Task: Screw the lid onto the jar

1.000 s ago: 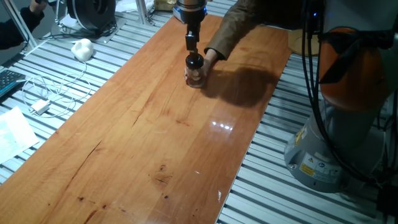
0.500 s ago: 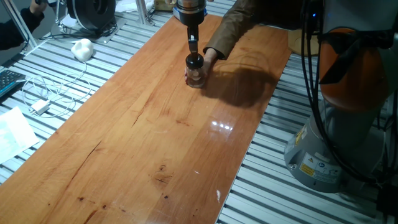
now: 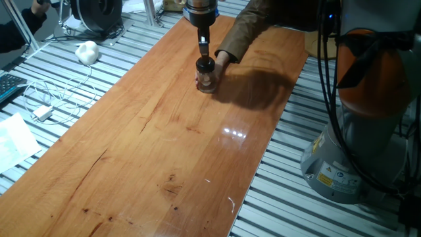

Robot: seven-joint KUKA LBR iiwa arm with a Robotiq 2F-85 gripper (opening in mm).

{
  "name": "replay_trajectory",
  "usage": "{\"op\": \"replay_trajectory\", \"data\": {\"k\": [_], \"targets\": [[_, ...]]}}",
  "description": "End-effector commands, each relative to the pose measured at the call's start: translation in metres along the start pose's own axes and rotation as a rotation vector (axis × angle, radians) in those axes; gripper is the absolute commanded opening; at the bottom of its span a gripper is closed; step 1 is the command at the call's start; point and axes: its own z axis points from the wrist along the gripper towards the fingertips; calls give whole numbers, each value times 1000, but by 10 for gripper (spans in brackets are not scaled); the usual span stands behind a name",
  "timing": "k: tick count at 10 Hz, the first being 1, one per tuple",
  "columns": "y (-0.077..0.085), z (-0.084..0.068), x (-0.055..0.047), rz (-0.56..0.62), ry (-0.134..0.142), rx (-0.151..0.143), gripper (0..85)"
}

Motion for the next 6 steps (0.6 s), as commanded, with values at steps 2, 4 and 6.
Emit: {"op": "replay_trajectory", "data": {"k": [2, 4, 6], "targets": [[-1, 0, 0, 0, 3, -12, 0], [-1, 2, -2, 0, 5, -26, 0], [-1, 2, -3, 0, 3, -27, 0]]}}
